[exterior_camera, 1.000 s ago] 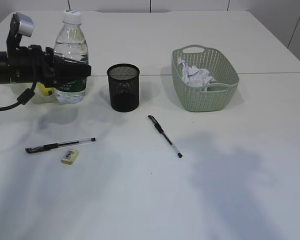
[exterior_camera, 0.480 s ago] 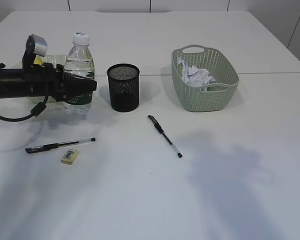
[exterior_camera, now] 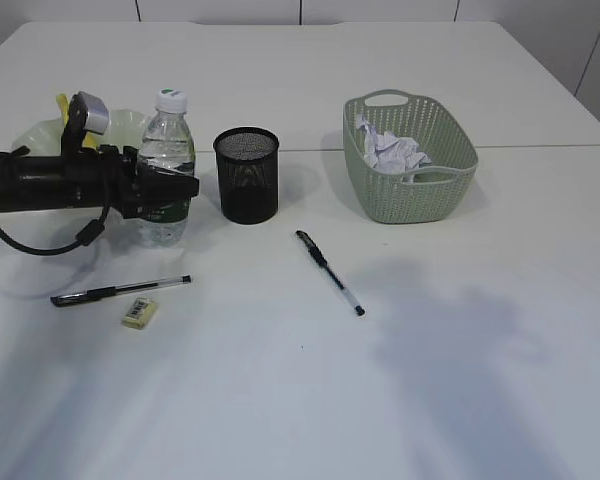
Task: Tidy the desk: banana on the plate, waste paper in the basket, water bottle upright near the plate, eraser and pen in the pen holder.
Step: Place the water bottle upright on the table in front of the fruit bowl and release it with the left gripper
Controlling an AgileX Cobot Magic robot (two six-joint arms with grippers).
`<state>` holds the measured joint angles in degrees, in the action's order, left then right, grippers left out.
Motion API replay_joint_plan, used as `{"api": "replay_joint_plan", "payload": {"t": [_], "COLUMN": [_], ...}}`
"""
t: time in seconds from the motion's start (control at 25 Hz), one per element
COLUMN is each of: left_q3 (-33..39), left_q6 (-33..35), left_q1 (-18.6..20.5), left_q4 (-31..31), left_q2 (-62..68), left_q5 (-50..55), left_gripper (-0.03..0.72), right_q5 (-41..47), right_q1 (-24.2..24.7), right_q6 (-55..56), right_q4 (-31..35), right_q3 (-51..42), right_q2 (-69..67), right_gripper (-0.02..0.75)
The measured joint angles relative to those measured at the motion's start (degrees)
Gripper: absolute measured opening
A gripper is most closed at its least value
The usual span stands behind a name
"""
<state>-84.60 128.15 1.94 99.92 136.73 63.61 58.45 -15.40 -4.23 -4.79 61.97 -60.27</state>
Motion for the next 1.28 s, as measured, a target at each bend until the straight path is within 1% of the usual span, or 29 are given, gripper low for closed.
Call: {"api": "replay_joint_plan", "payload": {"t": [0.24,0.76,1.0,1.28], "left_q3": [-0.1,-0.4,-0.4,-0.4], "left_q6": [1.6,2.1,2.2,2.2], "left_q1": [0.3,0.5,0.5,0.5], "left_q4": [0.3,0.9,0.9,1.1], "left_q2": [0.7,2.3,2.4,2.4], "left_q5": [0.1,0.9,0.9,0.9], "left_gripper": [0.376,0.378,0.414,0.433], "right_q5": [0.0,0.0,0.0,0.0], "right_q1": [0.0,0.0,0.0,0.0], "right_q6": [0.1,0.1,0.1,0.1], "right_q4": [0.0,0.0,0.0,0.0], "right_q3": [0.0,0.0,0.0,0.0], "right_q2": [0.0,0.0,0.0,0.0], "right_gripper": [0.592,0.592,0.592,0.591]}}
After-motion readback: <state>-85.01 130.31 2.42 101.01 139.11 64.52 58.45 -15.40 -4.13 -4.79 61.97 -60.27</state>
